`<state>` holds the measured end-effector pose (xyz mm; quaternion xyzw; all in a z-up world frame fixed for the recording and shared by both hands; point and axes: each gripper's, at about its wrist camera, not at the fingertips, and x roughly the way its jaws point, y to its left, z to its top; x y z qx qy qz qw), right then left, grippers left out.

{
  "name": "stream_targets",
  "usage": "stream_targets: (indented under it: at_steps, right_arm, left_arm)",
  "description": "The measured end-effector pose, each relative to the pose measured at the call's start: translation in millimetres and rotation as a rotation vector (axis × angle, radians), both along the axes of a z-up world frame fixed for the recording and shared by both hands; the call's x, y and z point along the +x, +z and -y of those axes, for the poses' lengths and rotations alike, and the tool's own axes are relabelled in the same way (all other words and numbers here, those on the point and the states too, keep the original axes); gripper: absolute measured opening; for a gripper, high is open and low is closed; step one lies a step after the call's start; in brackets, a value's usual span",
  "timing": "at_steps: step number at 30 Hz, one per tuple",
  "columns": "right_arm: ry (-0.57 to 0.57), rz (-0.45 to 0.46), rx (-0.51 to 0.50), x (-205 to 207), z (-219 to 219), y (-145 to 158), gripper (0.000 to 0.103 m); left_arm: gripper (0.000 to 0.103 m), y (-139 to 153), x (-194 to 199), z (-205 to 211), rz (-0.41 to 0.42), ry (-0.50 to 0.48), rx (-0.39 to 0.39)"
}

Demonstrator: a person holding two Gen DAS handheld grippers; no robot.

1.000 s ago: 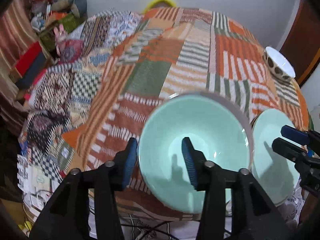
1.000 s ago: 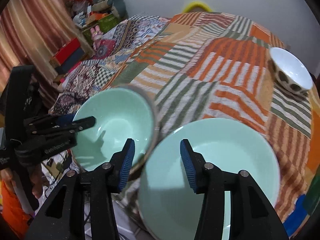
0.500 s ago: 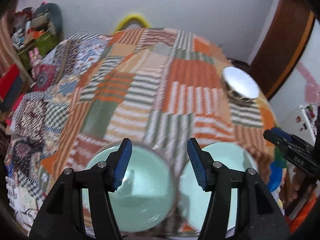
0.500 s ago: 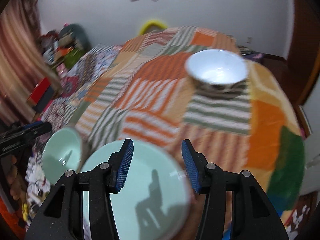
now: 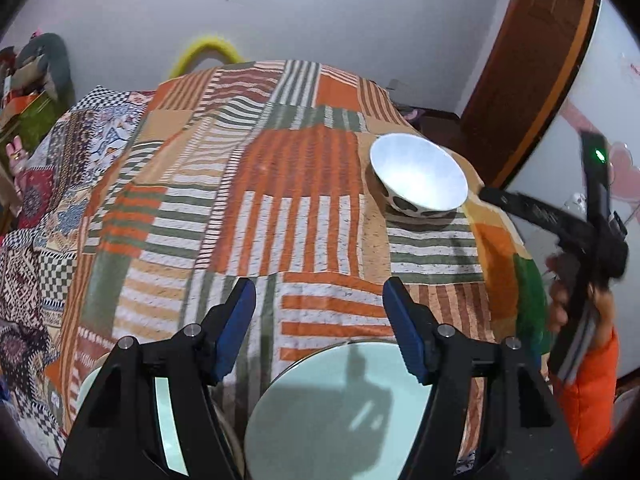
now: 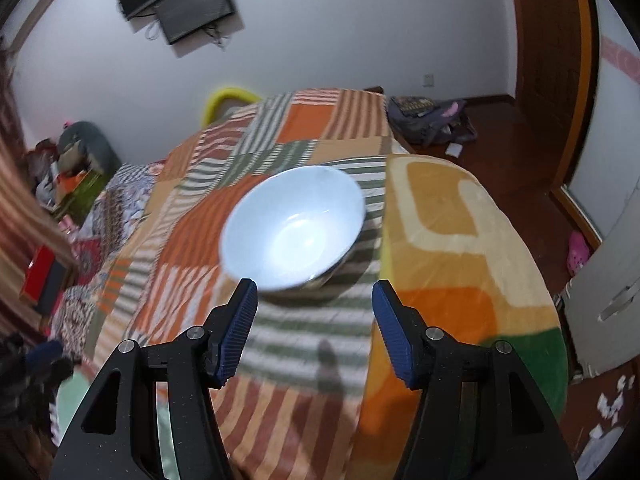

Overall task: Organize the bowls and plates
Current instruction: 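Move both tools to the white bowl and grasp its rim, then lift the white bowl with both tools and carry it to the nested bowls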

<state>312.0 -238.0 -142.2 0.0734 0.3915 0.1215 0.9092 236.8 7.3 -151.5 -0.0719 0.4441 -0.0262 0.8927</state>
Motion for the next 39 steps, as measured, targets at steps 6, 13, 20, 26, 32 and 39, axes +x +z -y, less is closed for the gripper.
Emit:
stream_targets:
  at_steps: [6, 13, 20, 26, 32, 39]
  right_arm:
    - [-0.012, -0.061, -0.011, 44, -10, -24, 0.056]
    - [-0.030, -0.109, 0.013, 66, -9, -47, 0.023]
    - [0.073, -0.087, -0.047, 49, -11, -44, 0.020]
    - [0.169, -0.113, -0.038, 28, -11, -45, 0.020]
    - [0.258, -0.119, -0.022, 1, -16, -48, 0.020]
    - [0.256, -0.148, -0.010, -6, -20, -54, 0.020]
  left_arm:
    - [0.066, -22, 22, 5, -0.042, -0.016, -0.013]
    - [0.066, -33, 46, 9, -0.063, -0.017, -0.017]
    - [0.066, -40, 70, 22, -0.075, -0.025, -0.038]
    - [0.066, -49, 90, 34, -0.096, -0.028, -0.031]
    - [0.065, -66, 106, 38, -0.147, -0.033, -0.043]
    - [0.023, -80, 109, 50, -0.185, -0.088, -0.041]
